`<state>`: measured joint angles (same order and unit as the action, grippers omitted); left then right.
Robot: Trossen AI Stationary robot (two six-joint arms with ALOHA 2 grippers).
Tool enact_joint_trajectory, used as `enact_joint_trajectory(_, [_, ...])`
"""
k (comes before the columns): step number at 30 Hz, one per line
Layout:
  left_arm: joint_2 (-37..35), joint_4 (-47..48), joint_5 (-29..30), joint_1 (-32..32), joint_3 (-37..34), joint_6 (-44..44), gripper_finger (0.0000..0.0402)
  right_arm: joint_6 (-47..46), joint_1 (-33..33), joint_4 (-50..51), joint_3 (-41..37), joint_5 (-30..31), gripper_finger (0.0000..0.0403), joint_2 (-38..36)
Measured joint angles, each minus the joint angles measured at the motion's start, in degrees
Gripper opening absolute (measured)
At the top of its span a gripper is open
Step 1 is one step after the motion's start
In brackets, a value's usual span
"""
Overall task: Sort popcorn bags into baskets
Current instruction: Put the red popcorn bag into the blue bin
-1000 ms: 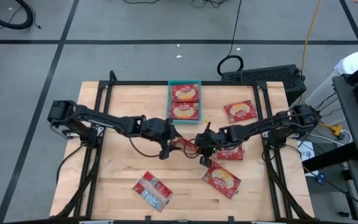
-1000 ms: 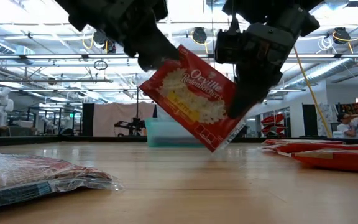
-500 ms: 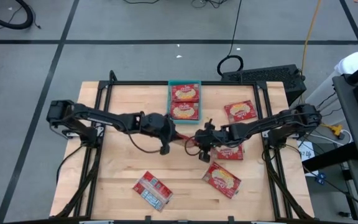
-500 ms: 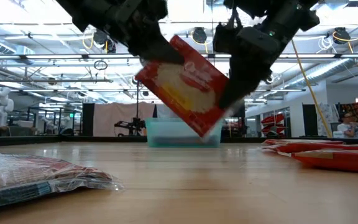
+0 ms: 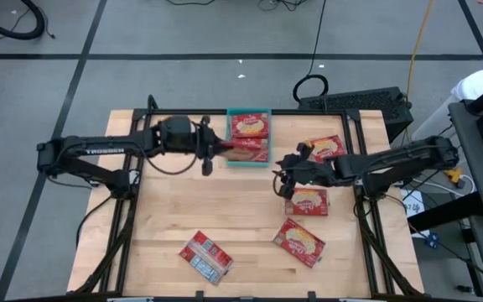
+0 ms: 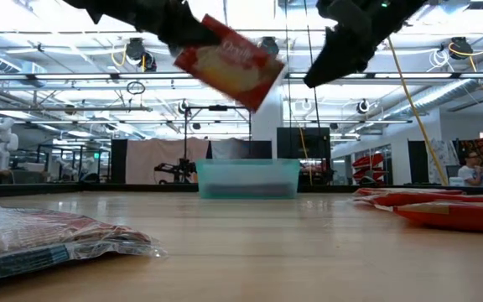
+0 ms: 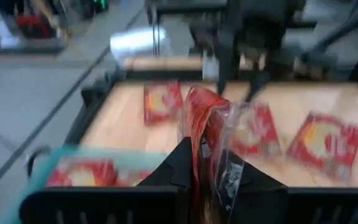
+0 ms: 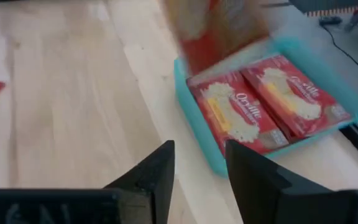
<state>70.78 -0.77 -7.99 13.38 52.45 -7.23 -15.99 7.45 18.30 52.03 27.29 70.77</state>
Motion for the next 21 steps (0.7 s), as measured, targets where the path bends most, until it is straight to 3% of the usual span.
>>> enact_joint_trajectory(4, [0.3, -12.1, -4.6, 2.1, -3.9, 1.5, 0.0020, 0.5, 1.1, -8.9, -4.4, 0.9, 0.0131, -0.6])
enact_joint_trajectory(11, [5.0, -37.2, -3.4, 5.0, -14.1, 7.5, 0.0027, 0.1, 2.9, -19.6, -11.7, 1.6, 0.0130, -1.0])
enact_joint_trajectory(21, [19.5, -48.0, -2.4, 8.6, -15.4, 12.7, 0.0020, -1.3, 4.3, -20.7, -14.3, 6.1, 0.0130, -0.9])
